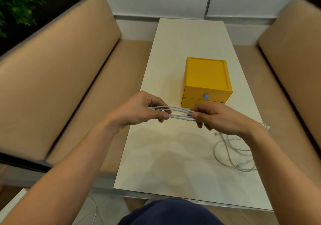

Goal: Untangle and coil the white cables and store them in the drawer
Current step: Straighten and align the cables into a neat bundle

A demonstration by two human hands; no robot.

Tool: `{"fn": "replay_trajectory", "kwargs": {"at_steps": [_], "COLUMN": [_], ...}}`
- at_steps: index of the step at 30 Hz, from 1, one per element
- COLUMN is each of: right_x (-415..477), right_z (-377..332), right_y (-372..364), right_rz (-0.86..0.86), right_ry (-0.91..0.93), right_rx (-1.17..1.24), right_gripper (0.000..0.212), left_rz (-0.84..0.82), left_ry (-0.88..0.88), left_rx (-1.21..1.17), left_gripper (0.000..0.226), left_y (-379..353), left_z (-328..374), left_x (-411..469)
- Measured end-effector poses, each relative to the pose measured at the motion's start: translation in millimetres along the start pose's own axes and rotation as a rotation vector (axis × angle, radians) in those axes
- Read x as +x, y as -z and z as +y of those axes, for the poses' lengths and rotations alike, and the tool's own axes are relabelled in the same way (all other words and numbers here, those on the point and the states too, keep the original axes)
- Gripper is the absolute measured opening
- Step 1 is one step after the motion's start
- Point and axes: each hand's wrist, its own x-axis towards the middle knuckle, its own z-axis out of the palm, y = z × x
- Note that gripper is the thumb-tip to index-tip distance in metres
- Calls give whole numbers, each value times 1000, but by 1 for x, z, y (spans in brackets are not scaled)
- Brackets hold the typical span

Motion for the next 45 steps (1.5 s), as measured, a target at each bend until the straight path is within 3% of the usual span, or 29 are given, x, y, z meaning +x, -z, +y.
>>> {"fn": "replay_trajectory", "kwargs": {"at_steps": [4, 6, 12, 15, 20, 28, 35, 41, 45], "right_x": [6, 8, 8, 11, 17, 16, 15, 18, 15], "right_z": [-19, -22, -27, -25, -20, -16, -13, -16, -13], "right_y": [-19, -20, -21, -24, -30, -27, -26, -25, -23], "right_rz": [11, 50, 175, 190, 173, 105, 96, 104, 87], "right_ry": [134, 139, 201, 204, 189, 175, 186, 187, 175], "right_rx": [-36, -66, -95, -118, -153, -25, -66, -45, -8], "right_gripper": [29, 31, 28, 29, 28, 32, 24, 22, 26], "left_rz": [-24, 2, 231, 257, 207, 223, 205, 221, 225], "left_ry": [-7, 32, 47, 114, 147, 169, 138, 140, 133], "left_rx": [42, -64, -802, -1006, -863, -849, -793, -917, -798], "left_gripper": [11, 18, 11, 16, 35, 21, 47, 33, 40], "left_y": [-3, 1, -13, -17, -15, -14, -14, -13, -16], "left_z": [4, 1, -11, -19, -25, -24, -24, -22, -23], "left_x": [-7, -12, -21, -23, -28, -36, -39, -37, -41]}}
